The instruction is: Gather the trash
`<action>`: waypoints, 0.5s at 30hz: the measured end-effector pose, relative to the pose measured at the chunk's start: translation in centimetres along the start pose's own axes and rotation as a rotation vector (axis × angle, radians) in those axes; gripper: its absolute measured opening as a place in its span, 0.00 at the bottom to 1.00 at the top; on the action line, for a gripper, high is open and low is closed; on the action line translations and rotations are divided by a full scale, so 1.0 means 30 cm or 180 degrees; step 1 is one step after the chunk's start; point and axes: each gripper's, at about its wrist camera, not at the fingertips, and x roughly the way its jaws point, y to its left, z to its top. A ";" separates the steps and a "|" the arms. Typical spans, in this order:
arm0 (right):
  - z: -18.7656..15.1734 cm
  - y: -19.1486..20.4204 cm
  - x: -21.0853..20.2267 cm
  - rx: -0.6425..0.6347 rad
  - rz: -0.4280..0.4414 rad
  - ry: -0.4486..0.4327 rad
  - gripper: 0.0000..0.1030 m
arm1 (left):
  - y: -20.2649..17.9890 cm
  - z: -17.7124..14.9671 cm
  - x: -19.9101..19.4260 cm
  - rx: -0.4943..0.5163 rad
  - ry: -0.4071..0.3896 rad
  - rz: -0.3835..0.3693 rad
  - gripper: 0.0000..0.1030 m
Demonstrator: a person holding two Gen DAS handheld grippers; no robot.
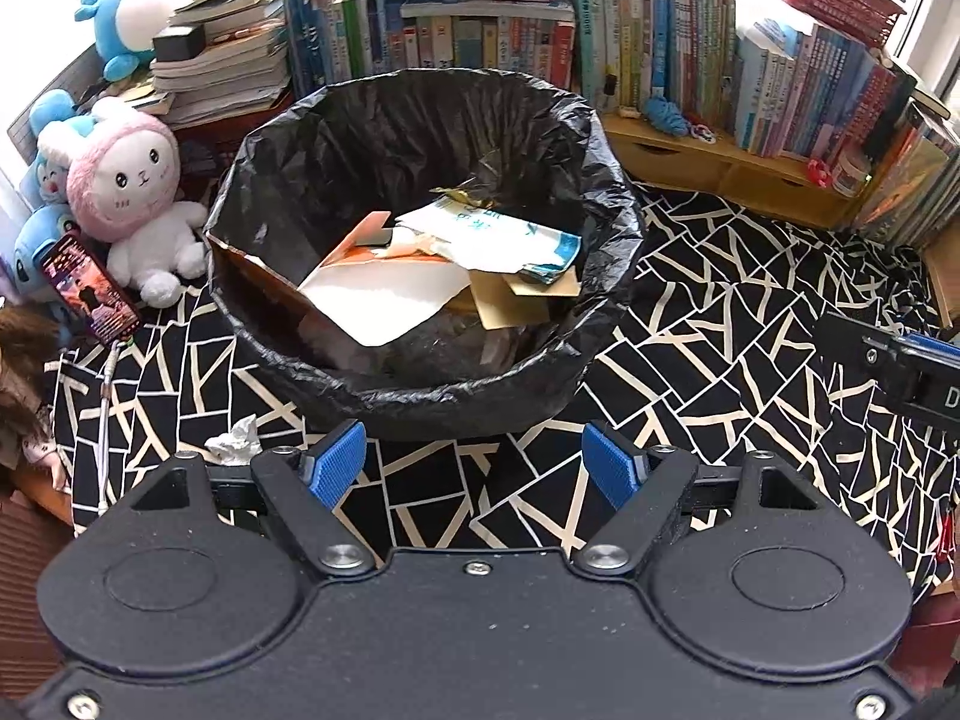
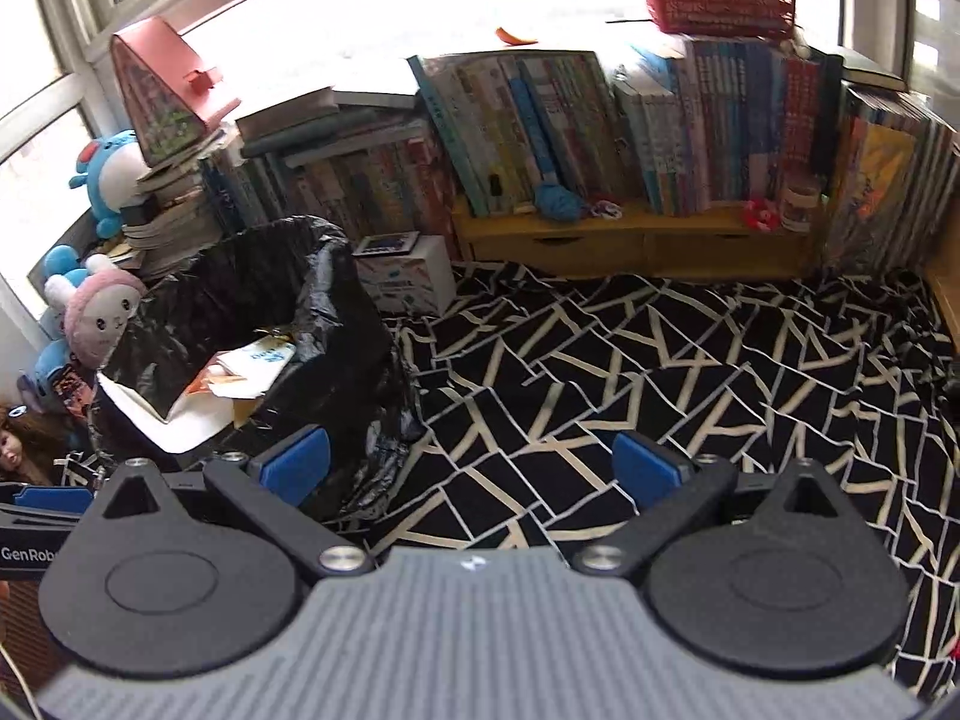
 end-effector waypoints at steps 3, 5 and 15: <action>-0.003 -0.004 -0.001 0.0014 -0.0128 0.0007 1.00 | -0.010 0.011 -0.003 0.0047 -0.0049 -0.0063 0.75; -0.006 -0.006 -0.005 0.0024 -0.0200 0.0005 1.00 | -0.014 0.018 -0.006 0.0061 -0.0078 -0.0126 0.75; -0.020 -0.023 -0.013 0.0077 -0.0300 0.0060 1.00 | -0.035 0.038 0.007 0.0143 -0.0092 -0.0176 0.75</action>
